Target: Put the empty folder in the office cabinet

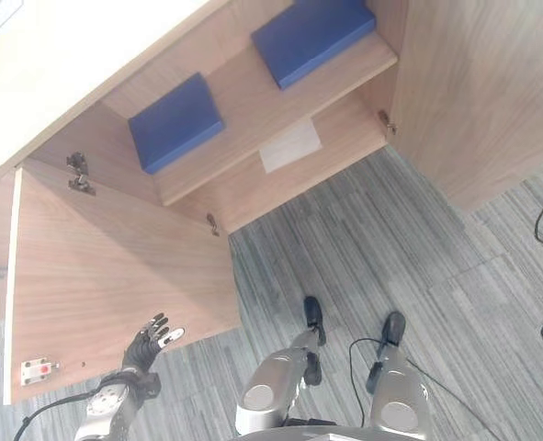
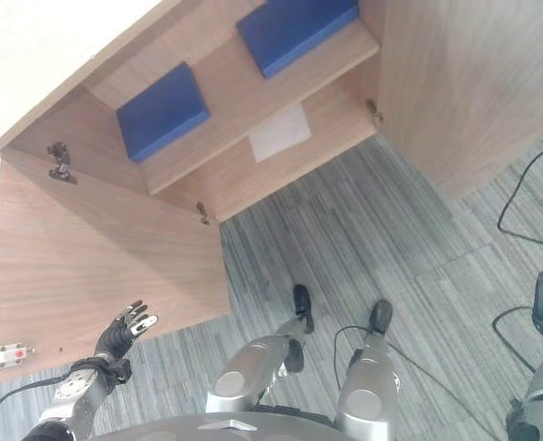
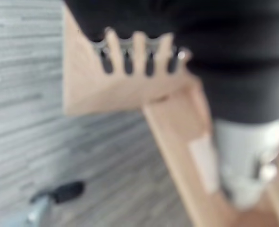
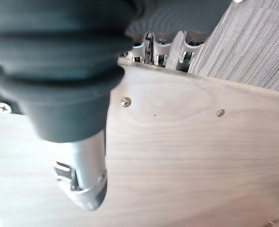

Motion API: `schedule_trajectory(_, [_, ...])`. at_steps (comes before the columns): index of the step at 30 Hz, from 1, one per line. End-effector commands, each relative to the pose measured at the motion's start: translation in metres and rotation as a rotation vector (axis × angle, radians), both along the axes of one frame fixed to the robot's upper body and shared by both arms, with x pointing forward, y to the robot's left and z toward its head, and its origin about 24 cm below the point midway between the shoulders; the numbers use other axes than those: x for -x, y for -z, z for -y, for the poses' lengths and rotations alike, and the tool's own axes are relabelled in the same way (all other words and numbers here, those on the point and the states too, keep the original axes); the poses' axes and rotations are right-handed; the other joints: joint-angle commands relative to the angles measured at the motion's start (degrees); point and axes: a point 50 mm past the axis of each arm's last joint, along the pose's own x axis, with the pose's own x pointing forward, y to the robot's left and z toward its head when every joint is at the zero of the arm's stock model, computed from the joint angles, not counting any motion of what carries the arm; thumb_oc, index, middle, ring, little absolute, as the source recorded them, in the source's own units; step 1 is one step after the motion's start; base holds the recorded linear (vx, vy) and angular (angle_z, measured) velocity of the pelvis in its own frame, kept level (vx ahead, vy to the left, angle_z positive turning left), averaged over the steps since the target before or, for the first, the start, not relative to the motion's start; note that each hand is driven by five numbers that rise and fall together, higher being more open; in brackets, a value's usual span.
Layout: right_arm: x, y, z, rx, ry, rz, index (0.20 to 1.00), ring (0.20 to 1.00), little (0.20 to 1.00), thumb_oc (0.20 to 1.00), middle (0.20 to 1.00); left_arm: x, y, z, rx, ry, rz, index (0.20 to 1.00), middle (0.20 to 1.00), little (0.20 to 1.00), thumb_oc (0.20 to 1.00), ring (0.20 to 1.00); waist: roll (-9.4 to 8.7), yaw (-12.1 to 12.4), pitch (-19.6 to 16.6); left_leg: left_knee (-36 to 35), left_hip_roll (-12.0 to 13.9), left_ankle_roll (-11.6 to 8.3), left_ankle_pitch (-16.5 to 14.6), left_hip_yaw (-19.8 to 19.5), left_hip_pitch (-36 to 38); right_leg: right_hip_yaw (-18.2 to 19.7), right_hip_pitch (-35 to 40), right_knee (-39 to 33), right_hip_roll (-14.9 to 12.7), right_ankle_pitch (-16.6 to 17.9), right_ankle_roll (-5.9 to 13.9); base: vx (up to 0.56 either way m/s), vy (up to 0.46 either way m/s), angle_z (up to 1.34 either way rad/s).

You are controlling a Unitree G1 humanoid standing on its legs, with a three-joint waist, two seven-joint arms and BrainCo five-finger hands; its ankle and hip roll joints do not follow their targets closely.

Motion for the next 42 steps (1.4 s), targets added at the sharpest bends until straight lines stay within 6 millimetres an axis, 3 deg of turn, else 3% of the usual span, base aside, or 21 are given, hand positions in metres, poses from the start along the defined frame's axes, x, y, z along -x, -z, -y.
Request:
schedule_trajectory(1, [-0.020,-0.008,-0.055,0.266,-0.316,-0.044,1.000,1.000,1.000,1.000,1.000,-0.001,-0.007,-0.013,-0.028,-0.032,0.028,1.000,1.000,1.000,1.000,1.000,-2.44,3.04,0.66,-0.19,3.28,-5.49,-4.28,1.41,0.68,0.03,-4.21,12.65,0.56,-13.06,-2.98,0.05,-0.030,0.01])
schedule_trajectory(9, [-0.016,0.111,-0.110,0.149,-0.490,-0.194,1.000,1.000,1.000,1.000,1.000,0.009,-0.003,-0.012,-0.034,-0.101,0.032,1.000,1.000,1.000,1.000,1.000,-8.46,5.06,-1.83,0.81,4.54,-4.98,-4.06,1.08,2.99,-1.69,3.94,7.39,1.28,-9.99,-2.27,0.08,-0.011,0.02])
schedule_trajectory(13, [-0.012,0.150,-0.142,0.087,-0.557,-0.243,1.000,1.000,1.000,1.000,1.000,0.014,0.002,-0.007,-0.039,-0.137,0.031,1.000,1.000,1.000,1.000,1.000,-10.68,6.86,-3.60,1.44,4.64,-4.53,-4.55,0.38,3.76,-2.84,7.59,5.90,1.62,-9.86,-2.44,0.15,0.026,0.27])
schedule_trajectory(18, [-0.008,0.174,-0.177,0.059,-0.638,-0.271,1.000,1.000,1.000,1.000,1.000,0.013,0.001,-0.008,-0.051,-0.223,0.062,1.000,1.000,1.000,1.000,1.000,-12.11,8.83,-5.86,0.46,4.16,-3.91,-5.16,-0.85,5.20,-4.14,10.36,4.30,2.30,-9.93,-2.64,0.14,0.073,0.30])
schedule_trajectory(21, [-0.008,0.183,-0.188,0.002,-0.607,-0.275,1.000,1.000,1.000,1.000,1.000,0.011,-0.003,-0.014,-0.086,-0.297,0.085,1.000,1.000,1.000,1.000,1.000,-12.85,10.18,-7.14,0.24,3.80,-3.52,-5.96,-1.78,5.86,-5.16,11.75,3.58,2.51,-9.99,-2.61,0.15,0.052,0.38])
schedule_trajectory(25, [-0.011,0.201,-0.185,-0.157,-0.457,-0.331,1.000,1.000,1.000,1.000,1.000,0.014,-0.009,-0.028,-0.178,-0.422,0.121,1.000,1.000,1.000,1.000,1.000,-13.96,12.40,-9.05,-0.09,3.40,-2.86,-7.28,-3.52,7.17,-6.18,13.36,2.73,2.89,-10.18,-2.71,0.12,0.032,0.33])
schedule_trajectory(28, [-0.009,0.208,-0.183,-0.176,-0.435,-0.349,1.000,1.000,1.000,1.000,1.000,0.016,-0.010,-0.031,-0.190,-0.463,0.129,1.000,1.000,1.000,1.000,1.000,-14.18,12.83,-9.49,-0.19,3.35,-2.73,-7.58,-3.89,7.45,-6.29,13.69,2.45,3.02,-10.21,-2.71,0.10,0.052,0.36])
schedule_trajectory(29, [0.005,0.238,-0.178,-0.195,-0.400,-0.444,1.000,1.000,1.000,1.000,1.000,0.025,-0.013,-0.042,-0.254,-0.583,0.162,1.000,1.000,1.000,1.000,1.000,-14.91,13.85,-10.43,-0.40,3.28,-2.23,-8.28,-4.87,8.28,-6.57,14.62,1.94,3.07,-10.12,-2.56,0.16,0.113,0.24])
schedule_trajectory(31, [0.016,0.253,-0.178,-0.201,-0.393,-0.495,1.000,1.000,1.000,1.000,1.000,0.029,-0.015,-0.046,-0.281,-0.622,0.174,1.000,1.000,1.000,1.000,1.000,-15.28,14.08,-10.66,-0.51,3.23,-1.99,-8.51,-5.18,8.66,-6.56,14.95,1.91,3.04,-10.07,-2.44,0.16,0.114,0.16])
schedule_trajectory(33, [0.041,0.281,-0.175,-0.228,-0.370,-0.575,1.000,1.000,1.000,1.000,1.000,0.035,-0.020,-0.054,-0.341,-0.694,0.199,1.000,1.000,1.000,1.000,1.000,-16.01,14.28,-10.89,-0.52,3.11,-1.54,-9.14,-5.61,9.23,-6.47,15.43,1.88,2.92,-10.03,-2.13,0.13,0.100,0.06])
schedule_trajectory(39, [0.098,0.328,-0.169,-0.265,-0.322,-0.746,1.000,1.000,1.000,1.000,1.000,0.040,-0.035,-0.071,-0.434,-0.761,0.269,1.000,1.000,1.000,1.000,1.000,-17.17,12.64,-10.78,-0.52,2.94,-0.61,-10.24,-5.18,9.24,-5.27,14.46,2.26,2.58,-9.95,-1.44,0.05,0.095,0.00])
schedule_trajectory(42, [0.122,0.342,-0.167,-0.262,-0.315,-0.811,1.000,1.000,1.000,1.000,1.000,0.036,-0.042,-0.082,-0.451,-0.754,0.282,1.000,1.000,1.000,1.000,1.000,-17.75,10.99,-10.19,-0.52,3.02,-0.23,-10.60,-4.34,8.88,-4.00,13.13,2.79,2.48,-9.88,-1.11,0.00,0.084,-0.09])
